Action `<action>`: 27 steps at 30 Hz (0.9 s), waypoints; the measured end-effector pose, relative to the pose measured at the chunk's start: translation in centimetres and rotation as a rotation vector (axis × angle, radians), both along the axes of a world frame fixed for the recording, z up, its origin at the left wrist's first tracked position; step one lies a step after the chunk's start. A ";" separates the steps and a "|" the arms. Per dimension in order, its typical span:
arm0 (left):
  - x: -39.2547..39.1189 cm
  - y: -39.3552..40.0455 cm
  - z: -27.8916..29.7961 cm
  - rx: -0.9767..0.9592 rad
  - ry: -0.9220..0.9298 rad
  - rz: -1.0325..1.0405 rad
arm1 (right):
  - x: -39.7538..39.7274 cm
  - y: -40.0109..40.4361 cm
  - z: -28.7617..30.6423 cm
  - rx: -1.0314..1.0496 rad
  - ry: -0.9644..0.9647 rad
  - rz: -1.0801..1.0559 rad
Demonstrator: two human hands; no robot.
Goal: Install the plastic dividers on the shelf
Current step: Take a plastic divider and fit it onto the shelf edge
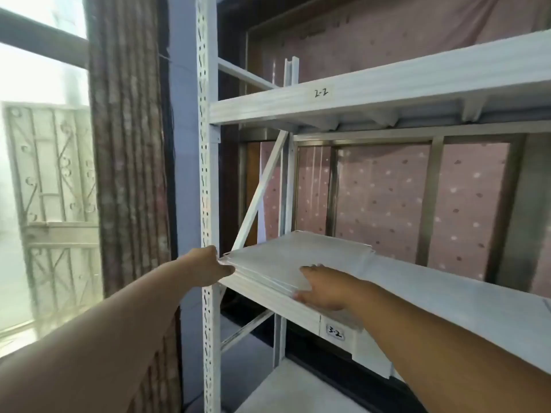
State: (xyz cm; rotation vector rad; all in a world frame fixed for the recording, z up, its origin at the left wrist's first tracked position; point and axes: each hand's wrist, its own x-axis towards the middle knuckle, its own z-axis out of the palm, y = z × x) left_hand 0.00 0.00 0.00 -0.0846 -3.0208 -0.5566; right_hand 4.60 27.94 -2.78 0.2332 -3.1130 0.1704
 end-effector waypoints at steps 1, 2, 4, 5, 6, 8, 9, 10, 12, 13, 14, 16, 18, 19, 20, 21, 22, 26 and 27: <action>-0.1 -0.5 -0.2 0.010 -0.014 0.006 | -0.2 -0.4 -0.3 0.002 -0.014 -0.006; -0.2 -1.0 -0.3 0.021 -0.026 0.019 | -0.4 -0.7 -0.5 0.029 -0.017 -0.018; -0.3 -1.8 -0.7 0.038 -0.039 0.015 | -0.3 -1.1 -1.0 0.127 0.002 -0.014; -0.5 -2.1 -1.1 0.040 -0.039 0.006 | -0.4 -1.5 -1.3 0.176 0.034 -0.007; -0.7 -2.2 -1.4 0.039 -0.036 0.004 | -0.2 -1.9 -1.4 0.218 0.077 0.001; -0.8 -2.4 -2.0 0.035 -0.032 0.012 | 0.2 -2.7 -1.4 0.268 0.177 0.032; -1.0 -2.4 -2.4 0.041 -0.035 0.029 | 0.4 -2.9 -1.4 0.277 0.221 0.041; -1.2 -2.3 -2.7 0.052 -0.043 0.041 | 0.6 -3.2 -1.3 0.273 0.255 0.051; -1.7 -1.8 -3.1 0.083 -0.079 0.049 | 1.1 -3.6 -1.0 0.239 0.289 0.072; -1.8 -1.5 -3.2 0.111 -0.105 0.045 | 1.4 -3.7 -0.8 0.216 0.298 0.080; -1.9 -1.1 -3.1 0.152 -0.127 0.039 | 1.6 -3.5 -0.6 0.192 0.317 0.084; -1.6 -0.1 -2.8 0.372 -0.196 0.056 | 2.3 -2.8 0.3 0.140 0.389 0.074; -0.8 1.1 -1.9 0.625 -0.286 0.031 | 3.1 -1.8 1.4 0.110 0.479 0.044; -0.2 2.1 -1.4 0.713 -0.321 -0.011 | 3.6 -1.2 2.0 0.094 0.520 0.025; 0.5 3.2 -0.8 0.793 -0.341 -0.070 | 4.1 -0.5 2.6 0.070 0.539 0.006; 1.0 4.5 -0.3 0.863 -0.343 -0.141 | 4.6 0.3 3.3 0.037 0.541 -0.005; 1.6 6.0 0.2 0.910 -0.327 -0.207 | 5.1 1.2 3.8 0.001 0.517 -0.008; 3.9 11.8 0.3 1.015 -0.252 -0.407 | 7.5 4.8 6.2 -0.082 0.284 -0.043; 4.3 13.0 0.1 1.066 -0.273 -0.467 | 8.0 5.8 6.7 -0.088 0.238 -0.057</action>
